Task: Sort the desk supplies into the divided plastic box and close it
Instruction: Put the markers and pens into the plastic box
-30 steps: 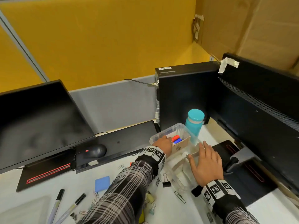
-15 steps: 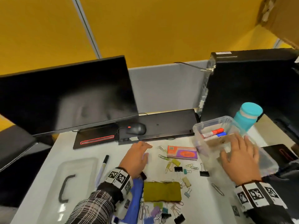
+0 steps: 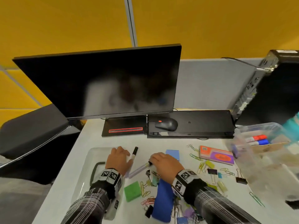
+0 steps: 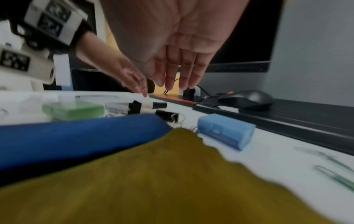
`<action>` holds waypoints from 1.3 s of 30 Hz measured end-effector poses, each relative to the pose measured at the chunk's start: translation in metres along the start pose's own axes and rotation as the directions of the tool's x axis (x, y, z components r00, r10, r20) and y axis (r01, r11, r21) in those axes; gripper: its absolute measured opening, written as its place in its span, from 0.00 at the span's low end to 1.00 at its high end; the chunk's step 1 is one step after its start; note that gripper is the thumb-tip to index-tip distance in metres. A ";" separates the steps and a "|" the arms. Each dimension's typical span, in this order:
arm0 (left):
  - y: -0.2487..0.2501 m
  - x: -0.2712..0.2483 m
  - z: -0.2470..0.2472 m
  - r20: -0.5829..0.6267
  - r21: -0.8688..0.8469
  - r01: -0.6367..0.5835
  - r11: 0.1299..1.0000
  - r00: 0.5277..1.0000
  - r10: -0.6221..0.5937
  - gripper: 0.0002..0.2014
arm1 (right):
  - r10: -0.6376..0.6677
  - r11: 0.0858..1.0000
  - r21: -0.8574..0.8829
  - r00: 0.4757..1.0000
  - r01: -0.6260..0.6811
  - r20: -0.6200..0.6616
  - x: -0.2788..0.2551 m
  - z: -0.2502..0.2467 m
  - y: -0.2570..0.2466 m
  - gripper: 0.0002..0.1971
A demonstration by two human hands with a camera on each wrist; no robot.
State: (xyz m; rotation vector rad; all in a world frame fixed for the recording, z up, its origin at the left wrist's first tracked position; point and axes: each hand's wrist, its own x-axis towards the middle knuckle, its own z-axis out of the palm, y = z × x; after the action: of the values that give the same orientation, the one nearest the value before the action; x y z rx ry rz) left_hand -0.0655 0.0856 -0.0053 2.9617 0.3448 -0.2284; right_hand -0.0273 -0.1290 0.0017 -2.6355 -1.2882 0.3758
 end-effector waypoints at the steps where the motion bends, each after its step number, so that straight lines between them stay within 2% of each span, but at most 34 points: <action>1: 0.003 0.003 0.001 0.001 0.017 -0.002 1.000 1.000 0.002 0.18 | 0.021 1.000 -0.007 0.996 -0.020 0.083 0.009 0.001 -0.006 0.23; 2: 0.005 0.006 0.002 0.007 0.046 -0.002 0.999 1.000 0.002 0.19 | 0.046 0.999 -0.032 0.990 -0.042 0.135 0.016 0.002 -0.011 0.21; 5: 0.011 0.015 0.006 0.063 0.173 0.009 0.985 0.998 -0.020 0.21 | 0.112 0.993 -0.068 0.976 -0.101 0.187 0.029 0.011 -0.018 0.16; 9: 0.015 0.021 0.016 0.114 0.271 -0.005 0.962 0.993 -0.026 0.21 | 0.182 0.983 -0.068 0.968 -0.172 0.175 0.035 0.017 -0.018 0.13; 12: 0.018 0.026 0.017 0.131 0.254 -0.036 0.966 0.991 0.003 0.21 | 0.217 0.976 -0.070 0.963 -0.209 0.159 0.032 0.014 -0.013 0.15; 14: 0.021 0.031 0.011 0.130 0.190 -0.052 0.981 0.991 0.027 0.21 | 0.257 0.966 -0.045 0.960 -0.254 0.113 0.025 0.009 -0.008 0.16; 16: 0.024 0.035 0.003 0.126 0.036 -0.085 0.996 0.989 0.079 0.19 | 0.301 0.953 0.025 0.952 -0.303 0.059 0.013 -0.001 0.000 0.17; 20: 0.039 0.032 -0.008 0.092 -0.294 -0.147 0.945 0.979 0.181 0.12 | 0.410 0.900 0.206 0.907 -0.385 -0.094 -0.019 -0.035 0.033 0.12; 23: 0.056 0.025 -0.010 0.075 -0.414 -0.155 0.897 0.976 0.203 0.10 | 0.512 0.849 0.281 0.829 -0.448 -0.225 -0.056 -0.066 0.074 0.08; 26: 0.075 0.017 -0.005 0.061 -0.466 -0.178 0.867 0.971 0.232 0.10 | 0.619 0.785 0.278 0.694 -0.553 -0.367 -0.108 -0.101 0.125 0.07; 28: 0.087 0.011 0.001 0.052 -0.498 -0.192 0.846 0.967 0.250 0.08 | 0.713 0.692 0.249 0.588 -0.678 -0.382 -0.145 -0.121 0.159 0.09; 30: 0.106 0.003 0.007 0.050 -0.519 -0.207 0.830 0.961 0.271 0.07 | 0.807 0.566 0.210 0.484 -0.797 -0.339 -0.181 -0.137 0.192 0.10; 31: 0.116 -0.001 0.008 0.054 -0.528 -0.201 0.825 0.962 0.269 0.07 | 0.840 0.516 0.183 0.451 -0.837 -0.303 -0.194 -0.141 0.205 0.10; 32: 0.126 -0.004 0.008 0.055 -0.541 -0.193 0.818 0.963 0.264 0.07 | 0.856 0.492 0.153 0.443 -0.857 -0.267 -0.202 -0.142 0.217 0.10; 36: 0.160 -0.016 0.008 0.020 -0.542 -0.245 0.804 0.953 0.303 0.08 | 0.843 0.536 0.045 0.531 -0.843 -0.088 -0.207 -0.135 0.246 0.09; 39: 0.178 -0.022 0.006 0.000 -0.533 -0.261 0.805 0.951 0.308 0.14 | 0.827 0.560 0.052 0.561 -0.827 0.021 -0.200 -0.130 0.253 0.15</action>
State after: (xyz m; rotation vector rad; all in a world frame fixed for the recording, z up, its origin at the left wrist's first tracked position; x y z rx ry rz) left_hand -0.0447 -0.0915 0.0160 2.3996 -0.0552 -0.1868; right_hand 0.0826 -0.4485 0.0855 -3.0023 0.1106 0.5009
